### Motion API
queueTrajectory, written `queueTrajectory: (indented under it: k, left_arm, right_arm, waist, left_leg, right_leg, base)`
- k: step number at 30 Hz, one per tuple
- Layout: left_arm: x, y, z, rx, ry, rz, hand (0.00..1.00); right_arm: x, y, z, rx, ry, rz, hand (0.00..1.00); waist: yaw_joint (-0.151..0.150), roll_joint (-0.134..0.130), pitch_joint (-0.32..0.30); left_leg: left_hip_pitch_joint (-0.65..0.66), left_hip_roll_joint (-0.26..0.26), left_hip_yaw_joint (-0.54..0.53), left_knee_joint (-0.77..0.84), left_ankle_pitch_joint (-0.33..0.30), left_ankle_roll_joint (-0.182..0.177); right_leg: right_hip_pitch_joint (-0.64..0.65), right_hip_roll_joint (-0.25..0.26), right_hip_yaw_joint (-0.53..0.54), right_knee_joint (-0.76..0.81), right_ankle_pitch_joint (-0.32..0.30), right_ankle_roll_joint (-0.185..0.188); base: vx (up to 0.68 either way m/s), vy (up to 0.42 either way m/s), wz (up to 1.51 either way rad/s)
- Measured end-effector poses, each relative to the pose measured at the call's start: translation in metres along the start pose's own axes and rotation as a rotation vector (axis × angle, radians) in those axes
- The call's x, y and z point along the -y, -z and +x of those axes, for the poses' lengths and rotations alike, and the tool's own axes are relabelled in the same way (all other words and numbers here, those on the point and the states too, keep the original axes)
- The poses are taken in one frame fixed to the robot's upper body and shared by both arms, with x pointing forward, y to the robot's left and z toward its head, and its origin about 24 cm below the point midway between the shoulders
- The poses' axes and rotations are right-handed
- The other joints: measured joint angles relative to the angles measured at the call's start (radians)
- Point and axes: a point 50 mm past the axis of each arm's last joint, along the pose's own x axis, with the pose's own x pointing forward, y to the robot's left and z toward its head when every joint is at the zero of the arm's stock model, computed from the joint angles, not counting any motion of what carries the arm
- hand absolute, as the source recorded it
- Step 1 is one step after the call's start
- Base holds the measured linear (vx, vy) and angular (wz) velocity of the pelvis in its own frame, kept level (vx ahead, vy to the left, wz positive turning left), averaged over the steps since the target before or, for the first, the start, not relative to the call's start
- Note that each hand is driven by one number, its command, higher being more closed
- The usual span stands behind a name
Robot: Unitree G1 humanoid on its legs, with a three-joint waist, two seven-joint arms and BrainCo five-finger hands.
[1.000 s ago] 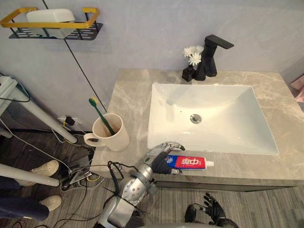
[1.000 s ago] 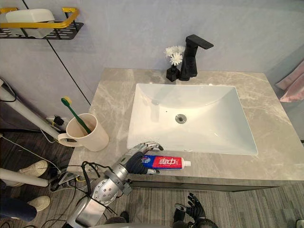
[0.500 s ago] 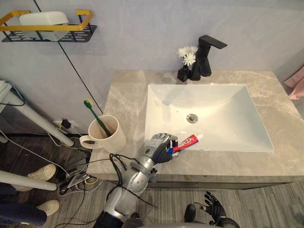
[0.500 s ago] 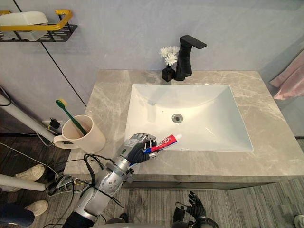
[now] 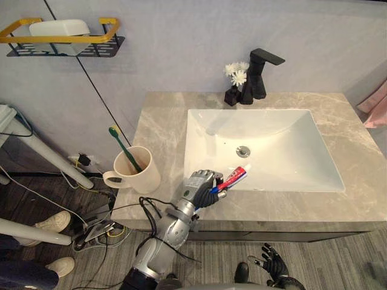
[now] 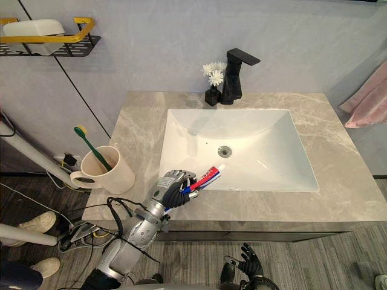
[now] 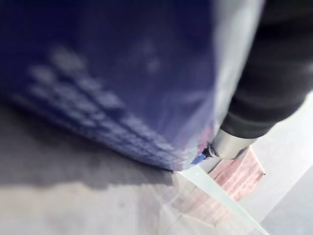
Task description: Organize washtable
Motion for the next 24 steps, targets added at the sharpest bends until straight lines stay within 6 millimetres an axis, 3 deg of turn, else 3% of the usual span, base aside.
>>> queueTrajectory:
  k: [2,9,12,16,20,24]
  left_arm:
    - [-0.004,-0.001,-0.002,0.000,-0.012,0.009,1.00]
    - [-0.026,-0.012,-0.009,0.056,-0.082,0.037,1.00]
    - [-0.031,-0.018,-0.015,0.081,-0.100,0.041,1.00]
    - [-0.024,-0.020,-0.021,0.085,-0.071,0.021,1.00]
    - [-0.017,-0.025,-0.024,0.103,-0.080,-0.014,1.00]
    - [-0.012,-0.034,-0.024,0.132,-0.093,-0.060,1.00]
  right_arm:
    - [-0.009,-0.020,-0.002,0.097,-0.075,0.045,0.00]
    - [-0.010,-0.036,-0.041,0.181,-0.289,0.316,0.00]
    - [-0.018,-0.050,-0.062,0.228,-0.387,0.442,0.00]
    - [-0.032,-0.058,-0.075,0.264,-0.470,0.609,0.00]
    - [-0.042,-0.065,-0.078,0.293,-0.460,0.713,0.00]
    - [-0.056,-0.085,-0.088,0.373,-0.477,0.844,0.00]
  waist:
    - [0.000,0.000,0.000]
    - [-0.006,0.007,-0.005]
    - [-0.036,0.007,-0.006]
    - [-0.057,0.008,-0.033]
    - [-0.053,0.008,-0.073]
    - [-0.052,0.008,-0.101]
  left_leg:
    - [0.000,0.000,0.009,0.000,0.000,0.000]
    - [0.002,-0.001,0.025,0.001,0.000,0.000]
    - [0.004,-0.001,0.025,0.003,0.000,0.000]
    - [0.005,-0.002,0.025,0.016,0.000,0.001]
    - [0.000,-0.002,0.024,0.026,-0.004,0.006]
    - [-0.010,-0.004,0.017,0.030,-0.004,0.007]
  right_leg:
    - [-0.006,0.002,0.010,0.000,0.001,0.001]
    - [-0.016,0.004,0.030,0.001,0.003,0.002]
    - [-0.016,0.006,0.038,0.001,0.008,-0.001]
    - [-0.017,0.008,0.052,0.001,0.017,-0.004]
    - [-0.018,0.012,0.081,0.000,0.011,-0.004]
    - [-0.027,0.020,0.105,-0.004,0.007,0.002]
  base:
    - [0.00,-0.001,-0.10]
    - [0.01,-0.001,-0.10]
    - [-0.02,-0.005,-0.06]
    - [-0.07,-0.017,-0.07]
    - [-0.13,-0.036,-0.03]
    - [-0.12,-0.034,-0.01]
